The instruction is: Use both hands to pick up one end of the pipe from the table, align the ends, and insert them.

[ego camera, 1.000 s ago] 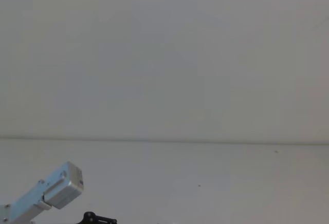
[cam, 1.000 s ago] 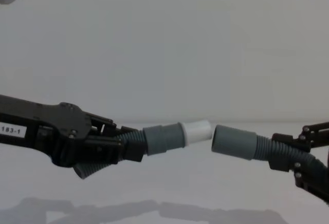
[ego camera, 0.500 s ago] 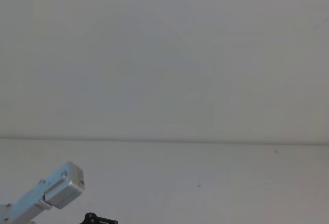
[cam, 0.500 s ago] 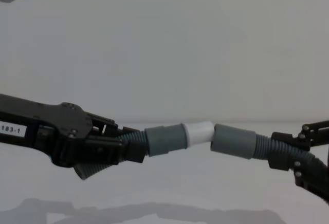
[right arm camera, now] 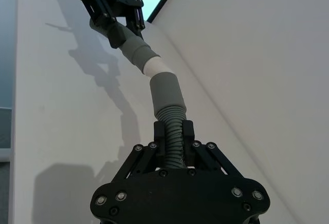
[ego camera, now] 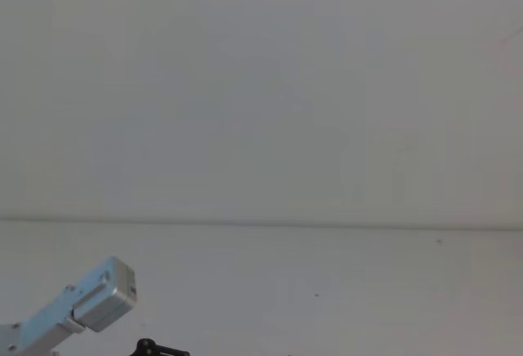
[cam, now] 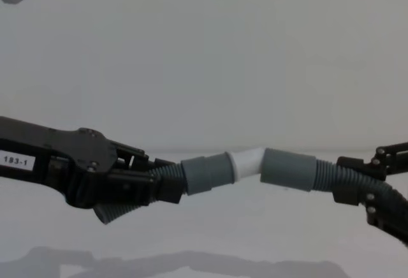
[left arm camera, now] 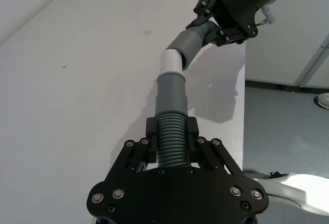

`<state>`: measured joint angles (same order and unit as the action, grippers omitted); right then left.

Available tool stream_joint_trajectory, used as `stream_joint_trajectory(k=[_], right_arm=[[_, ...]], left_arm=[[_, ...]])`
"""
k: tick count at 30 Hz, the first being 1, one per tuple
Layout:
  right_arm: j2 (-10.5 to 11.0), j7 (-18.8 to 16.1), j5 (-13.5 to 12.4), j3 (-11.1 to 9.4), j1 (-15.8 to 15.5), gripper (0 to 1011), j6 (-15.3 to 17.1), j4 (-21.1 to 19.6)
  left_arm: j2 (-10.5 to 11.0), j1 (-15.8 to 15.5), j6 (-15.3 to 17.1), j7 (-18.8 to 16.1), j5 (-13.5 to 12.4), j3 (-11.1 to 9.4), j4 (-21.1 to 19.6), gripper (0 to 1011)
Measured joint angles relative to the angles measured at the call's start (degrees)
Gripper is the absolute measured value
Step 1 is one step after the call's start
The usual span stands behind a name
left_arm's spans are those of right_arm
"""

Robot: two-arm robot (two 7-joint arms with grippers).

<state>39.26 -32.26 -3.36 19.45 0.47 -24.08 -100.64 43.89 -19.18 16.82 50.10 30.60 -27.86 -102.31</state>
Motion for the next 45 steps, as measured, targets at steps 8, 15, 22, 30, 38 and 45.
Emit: stream_joint_trajectory(k=[8,15,22,30,38,45], right_arm=[[0.2,-0.3,-0.2,-0.2,-0.2,174,-0.5,-0.5],[0.6,-0.8,-0.5,-0.2,-0.2,174,-1.2,-1.0],[0.9,-1.3,-0.8,0.0,-0.2,174,-1.8,-1.4],[1.3,-1.9,-1.1,0.3,0.0,174,-2.5,-1.9],[2.0,-2.5,-1.1,0.8,0.3,166,-3.1,-2.2],[2.6,-2.9,-1.1,1.1,0.5,166,-3.3,-2.5]], left_arm=[[0.3,-0.4,0.0,0.2,0.2,-0.5,0.1,293],[0.6,-0.7,-0.1,0.2,0.5,-0.8,0.1,293],[0.9,-0.9,-0.1,0.3,0.8,-1.1,-0.1,293],[1.2,-1.2,-0.3,0.4,1.1,-1.4,-0.2,293],[1.5,-1.7,-0.4,0.5,1.3,-1.9,-0.1,293],[1.8,-2.1,-0.4,0.7,1.5,-2.3,0.0,293]])
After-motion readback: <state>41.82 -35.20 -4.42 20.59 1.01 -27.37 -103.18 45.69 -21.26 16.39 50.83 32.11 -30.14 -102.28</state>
